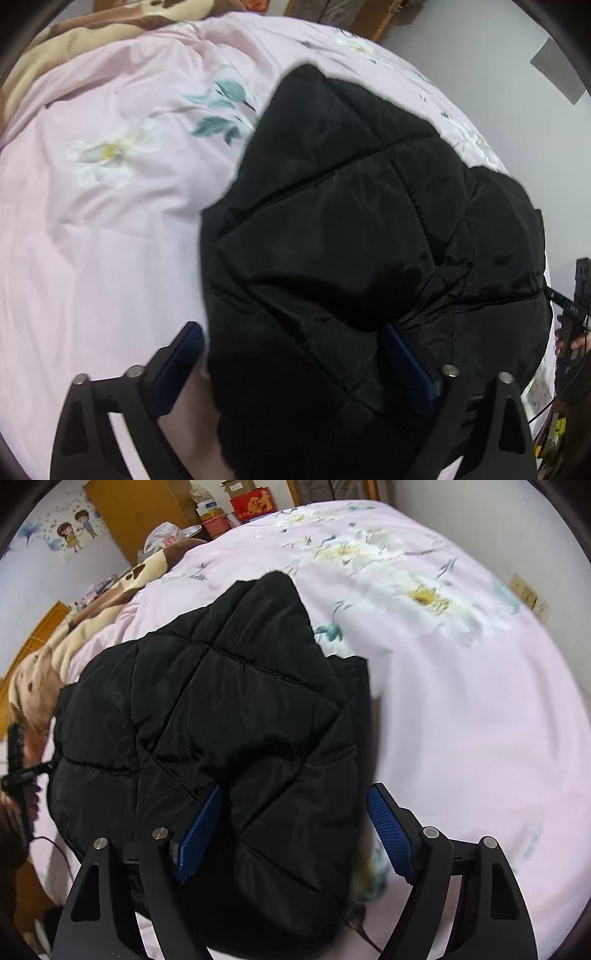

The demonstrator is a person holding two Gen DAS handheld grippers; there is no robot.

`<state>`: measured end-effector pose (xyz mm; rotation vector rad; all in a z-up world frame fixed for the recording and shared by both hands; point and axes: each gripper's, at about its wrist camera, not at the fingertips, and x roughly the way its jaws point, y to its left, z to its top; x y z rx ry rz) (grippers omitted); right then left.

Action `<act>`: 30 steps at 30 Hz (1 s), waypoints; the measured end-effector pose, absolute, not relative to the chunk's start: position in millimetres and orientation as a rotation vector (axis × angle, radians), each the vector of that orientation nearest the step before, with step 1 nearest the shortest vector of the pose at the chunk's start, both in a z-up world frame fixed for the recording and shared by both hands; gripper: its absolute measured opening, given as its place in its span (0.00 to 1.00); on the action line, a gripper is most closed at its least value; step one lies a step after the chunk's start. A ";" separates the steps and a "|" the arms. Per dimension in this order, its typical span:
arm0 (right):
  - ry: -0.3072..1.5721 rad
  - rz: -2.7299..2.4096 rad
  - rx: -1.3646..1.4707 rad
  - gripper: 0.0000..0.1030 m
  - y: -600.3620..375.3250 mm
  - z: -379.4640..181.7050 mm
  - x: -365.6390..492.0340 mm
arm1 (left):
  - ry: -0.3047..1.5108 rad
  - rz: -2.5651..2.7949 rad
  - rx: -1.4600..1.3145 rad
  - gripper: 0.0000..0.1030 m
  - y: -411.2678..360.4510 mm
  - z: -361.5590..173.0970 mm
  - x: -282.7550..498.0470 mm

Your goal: Fold large clothes

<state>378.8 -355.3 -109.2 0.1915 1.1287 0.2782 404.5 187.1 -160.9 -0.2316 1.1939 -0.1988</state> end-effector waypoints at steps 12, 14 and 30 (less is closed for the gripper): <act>1.208 0.428 0.267 0.96 -352.5 -143.6 408.5 | 1.304 -0.289 -0.327 1.00 183.8 -199.9 428.5; 1.226 0.446 0.283 0.96 -351.5 -148.8 414.0 | 1.308 -0.280 -0.301 1.00 178.8 -201.0 429.2; 1.202 0.385 -0.001 0.52 -294.1 -118.8 406.4 | 1.296 -0.166 -0.180 0.66 146.7 -181.3 422.8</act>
